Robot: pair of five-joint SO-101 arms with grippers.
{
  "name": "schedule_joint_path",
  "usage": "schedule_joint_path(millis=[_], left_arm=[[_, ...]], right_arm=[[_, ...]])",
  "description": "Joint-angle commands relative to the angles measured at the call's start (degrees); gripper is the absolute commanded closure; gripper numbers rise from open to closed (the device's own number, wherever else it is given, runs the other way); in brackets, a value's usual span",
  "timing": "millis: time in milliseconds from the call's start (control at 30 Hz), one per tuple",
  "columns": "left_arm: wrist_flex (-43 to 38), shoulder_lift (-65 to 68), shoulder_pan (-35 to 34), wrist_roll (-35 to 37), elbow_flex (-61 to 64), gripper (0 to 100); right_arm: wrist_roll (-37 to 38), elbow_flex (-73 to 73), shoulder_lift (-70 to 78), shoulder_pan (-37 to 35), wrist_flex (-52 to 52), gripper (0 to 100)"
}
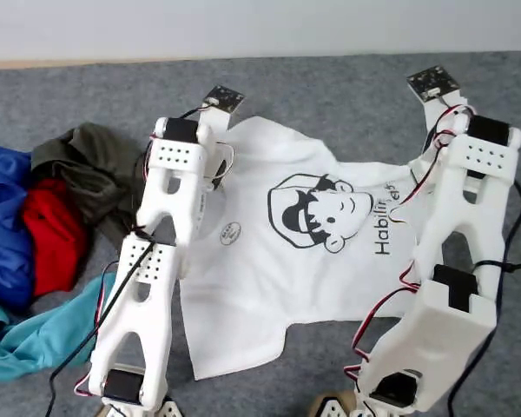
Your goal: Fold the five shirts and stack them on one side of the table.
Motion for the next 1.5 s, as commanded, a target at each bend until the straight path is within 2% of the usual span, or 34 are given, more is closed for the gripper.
schedule_joint_path(millis=[0,167,333,533,900,1100,1400,1467], left_arm=[[1.85,-10.81,2.37,0.09,5.85,100],[1.67,-17.93,5.27,0.00,9.98,100],[1.58,-18.11,3.69,0.18,9.98,95],[-5.10,-18.02,0.18,11.16,10.15,79],[-17.32,-8.00,0.44,11.69,9.80,85],[-14.15,-6.07,0.44,11.52,8.31,85],[-2.46,-3.16,0.44,10.29,8.31,85],[-1.05,-2.99,0.44,8.88,8.31,89]], right_arm=[[0.70,0.09,-3.30,-0.84,0.13,98.9],[0.70,0.44,-3.21,-1.63,0.13,98.9],[0.53,0.44,-3.21,-1.71,0.13,98.9],[0.35,0.44,-3.21,-1.71,0.22,98.9],[0.44,0.44,-1.45,-1.45,0.66,98.9],[0.53,0.44,-1.36,-1.54,0.66,98.9],[0.62,0.44,-1.54,-1.63,0.66,98.9],[0.62,0.44,-1.54,-1.63,0.66,98.9]])
